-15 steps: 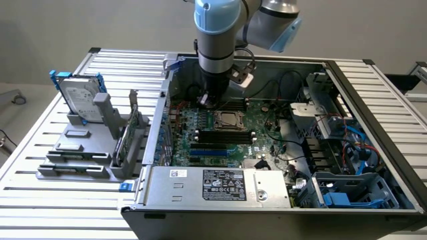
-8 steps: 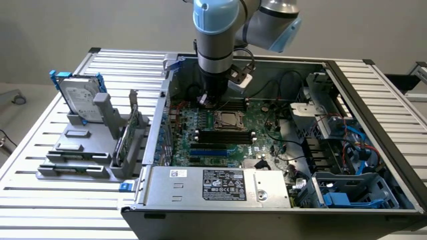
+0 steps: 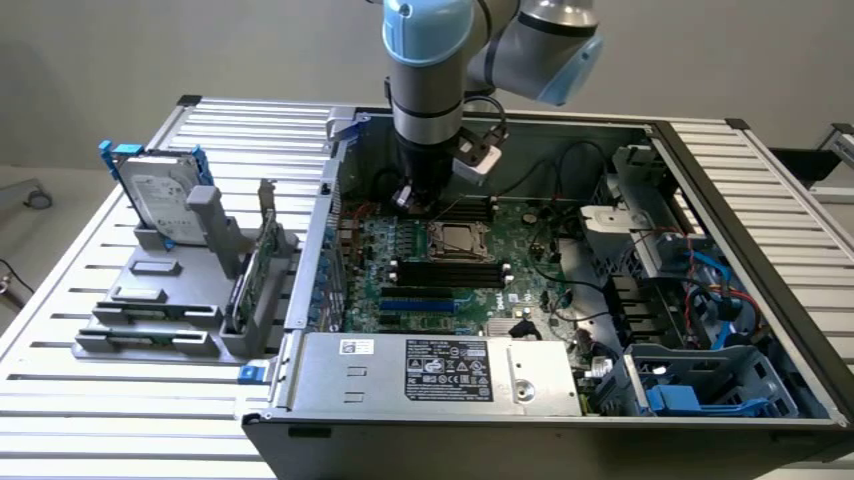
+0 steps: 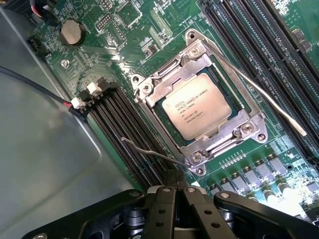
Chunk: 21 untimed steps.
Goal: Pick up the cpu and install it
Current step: 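Install the first cpu locking lever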
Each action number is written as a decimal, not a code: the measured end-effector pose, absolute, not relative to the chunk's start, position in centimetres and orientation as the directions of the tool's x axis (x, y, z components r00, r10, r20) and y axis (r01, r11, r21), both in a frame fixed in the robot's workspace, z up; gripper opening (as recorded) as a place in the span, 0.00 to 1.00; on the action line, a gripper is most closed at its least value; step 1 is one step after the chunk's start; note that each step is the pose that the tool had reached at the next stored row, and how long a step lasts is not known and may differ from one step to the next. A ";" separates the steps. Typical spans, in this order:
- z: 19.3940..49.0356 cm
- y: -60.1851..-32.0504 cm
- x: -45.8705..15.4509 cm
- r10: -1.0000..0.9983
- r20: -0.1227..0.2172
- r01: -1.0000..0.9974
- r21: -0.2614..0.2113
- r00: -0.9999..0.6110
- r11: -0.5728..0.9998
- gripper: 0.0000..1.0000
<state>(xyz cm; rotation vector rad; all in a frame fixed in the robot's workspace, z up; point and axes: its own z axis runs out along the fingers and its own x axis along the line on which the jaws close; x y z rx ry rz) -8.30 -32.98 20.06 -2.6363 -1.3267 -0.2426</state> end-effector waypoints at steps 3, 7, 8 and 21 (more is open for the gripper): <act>20.1 -33.0 -8.3 0.776 0.222 0.805 -0.085 0.590 -0.587 0.11; 20.2 -33.0 -8.3 0.779 0.211 0.805 -0.076 0.590 -0.589 0.11; 20.2 -33.0 -8.3 0.781 0.206 0.805 -0.072 0.590 -0.589 0.11; 20.2 -32.8 -8.3 0.786 0.184 0.805 -0.056 0.590 -0.591 0.11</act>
